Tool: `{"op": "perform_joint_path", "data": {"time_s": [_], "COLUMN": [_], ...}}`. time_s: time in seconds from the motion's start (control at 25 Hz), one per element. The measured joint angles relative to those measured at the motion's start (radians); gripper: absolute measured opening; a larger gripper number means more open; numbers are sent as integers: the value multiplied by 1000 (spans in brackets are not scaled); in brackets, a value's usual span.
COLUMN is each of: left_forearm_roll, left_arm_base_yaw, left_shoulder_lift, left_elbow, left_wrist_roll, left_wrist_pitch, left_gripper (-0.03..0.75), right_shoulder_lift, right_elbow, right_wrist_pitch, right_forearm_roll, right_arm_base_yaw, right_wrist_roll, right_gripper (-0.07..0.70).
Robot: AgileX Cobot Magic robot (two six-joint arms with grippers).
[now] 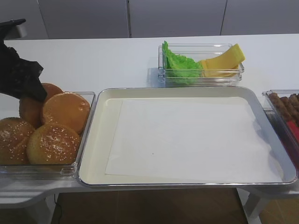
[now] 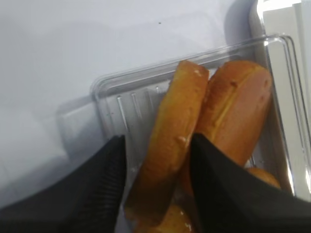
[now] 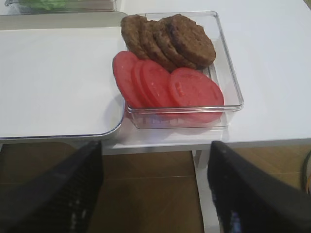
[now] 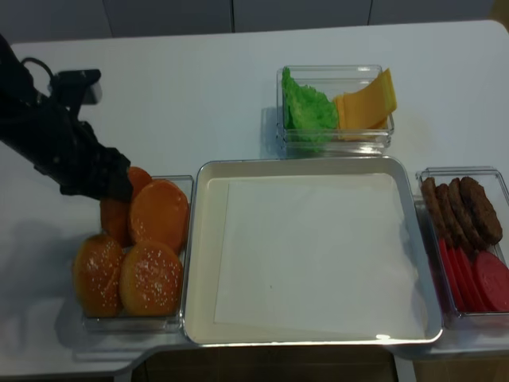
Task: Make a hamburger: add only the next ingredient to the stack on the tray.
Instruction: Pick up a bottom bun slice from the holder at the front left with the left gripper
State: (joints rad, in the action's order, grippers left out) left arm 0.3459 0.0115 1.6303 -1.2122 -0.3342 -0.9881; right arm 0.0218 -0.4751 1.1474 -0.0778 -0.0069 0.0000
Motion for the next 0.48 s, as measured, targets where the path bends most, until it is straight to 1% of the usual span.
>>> {"op": "perform_joint_path", "data": {"time_s": [0.16, 0.24, 0.48], "left_forearm_roll": [16, 20, 23], "left_arm_base_yaw": [0, 0, 0], "left_shoulder_lift": [0, 0, 0], "left_elbow": [0, -2, -2], "left_wrist_roll": [-9, -14, -15], "left_wrist_pitch": [-4, -4, -4], "left_gripper": [186, 139, 137], "right_shoulder_lift": [0, 0, 0], "right_elbow": [0, 0, 0], "right_wrist_pitch": [0, 0, 0], "right_forearm_roll": [0, 0, 0], "right_arm_base_yaw": [0, 0, 0], "right_wrist_roll": [0, 0, 0], "right_gripper": [510, 510, 510]}}
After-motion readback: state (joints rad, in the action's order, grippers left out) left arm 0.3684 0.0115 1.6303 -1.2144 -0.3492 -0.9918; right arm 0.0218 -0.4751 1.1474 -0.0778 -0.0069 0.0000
